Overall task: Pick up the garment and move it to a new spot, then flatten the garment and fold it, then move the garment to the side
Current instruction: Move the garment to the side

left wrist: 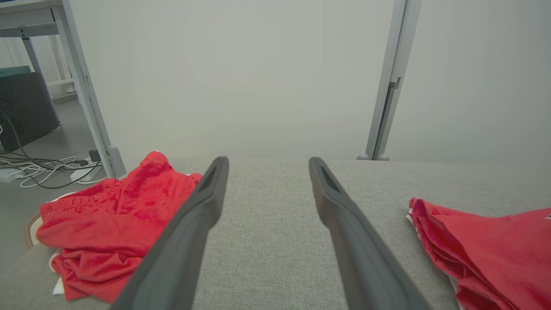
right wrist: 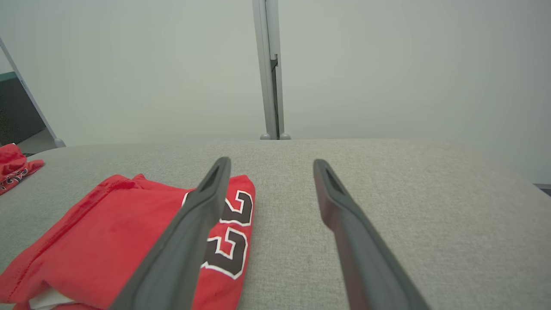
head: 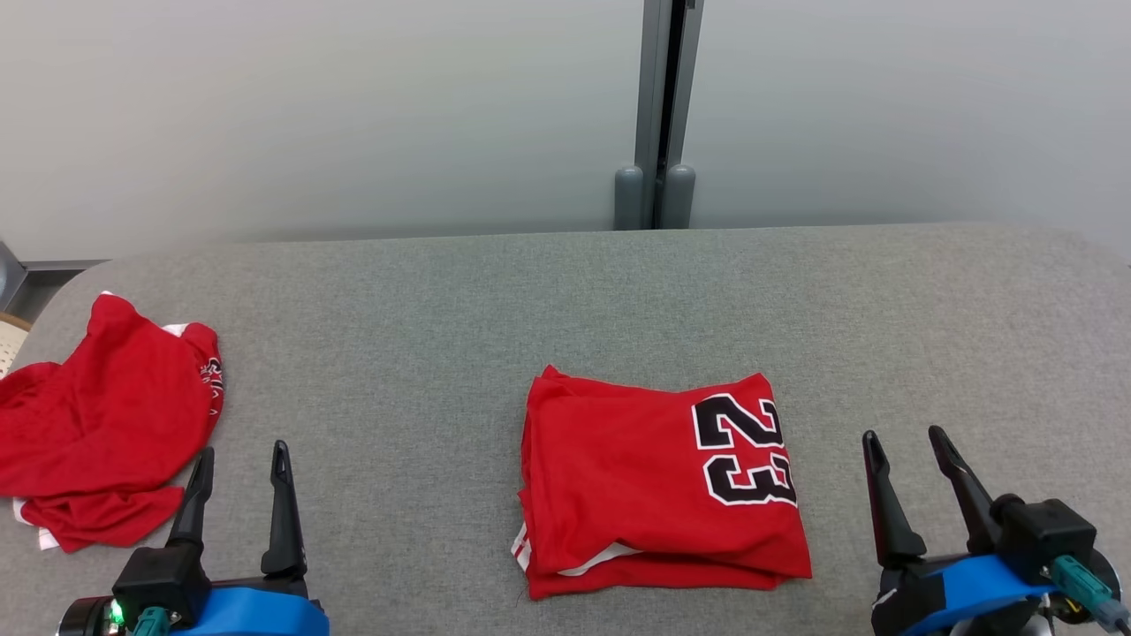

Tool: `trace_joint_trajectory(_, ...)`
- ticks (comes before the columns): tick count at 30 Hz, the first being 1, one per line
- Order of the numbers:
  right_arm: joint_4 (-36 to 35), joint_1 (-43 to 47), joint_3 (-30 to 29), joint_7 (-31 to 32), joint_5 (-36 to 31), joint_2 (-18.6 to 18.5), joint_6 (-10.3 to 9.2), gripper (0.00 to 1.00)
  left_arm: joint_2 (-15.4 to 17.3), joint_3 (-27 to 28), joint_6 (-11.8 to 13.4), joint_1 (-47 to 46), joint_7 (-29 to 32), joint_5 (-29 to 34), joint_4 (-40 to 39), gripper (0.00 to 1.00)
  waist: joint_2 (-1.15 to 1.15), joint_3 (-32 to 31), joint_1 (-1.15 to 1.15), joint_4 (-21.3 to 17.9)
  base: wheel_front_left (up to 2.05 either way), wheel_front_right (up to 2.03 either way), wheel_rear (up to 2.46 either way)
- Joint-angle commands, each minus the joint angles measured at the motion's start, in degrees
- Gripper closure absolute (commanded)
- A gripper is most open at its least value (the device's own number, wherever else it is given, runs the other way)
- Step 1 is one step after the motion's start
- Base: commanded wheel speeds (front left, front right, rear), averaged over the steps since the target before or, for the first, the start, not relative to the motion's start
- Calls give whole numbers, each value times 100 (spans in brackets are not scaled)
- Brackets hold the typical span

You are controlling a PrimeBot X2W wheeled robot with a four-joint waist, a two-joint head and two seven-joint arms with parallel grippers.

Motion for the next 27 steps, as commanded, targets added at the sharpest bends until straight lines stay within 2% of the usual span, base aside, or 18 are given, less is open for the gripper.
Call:
trace_joint_trajectory(1,18,-95,24,30,-22,-37,1,0,-13,41,-30,-60,-25,44,-19,0,0,17,0,-8,0,0,0)
trace_joint_trajectory(8,175,-737,269,115,110,-271,1,0,-38,30,-59,-146,-25,75,-39,0,0,147,0,-22,0,0,0)
trace_joint_trajectory(12,516,-1177,479,209,196,-395,1,0,-65,13,-91,-248,-25,108,-44,0,0,271,0,38,0,0,0)
trace_joint_trajectory(22,2088,-1780,899,219,393,-615,1,0,-176,28,-191,-536,-25,156,0,0,0,677,0,300,0,0,0)
trace_joint_trajectory(27,2684,-1883,1164,135,529,-592,0,0,-209,67,-224,-623,-25,198,10,0,0,841,0,317,0,0,0)
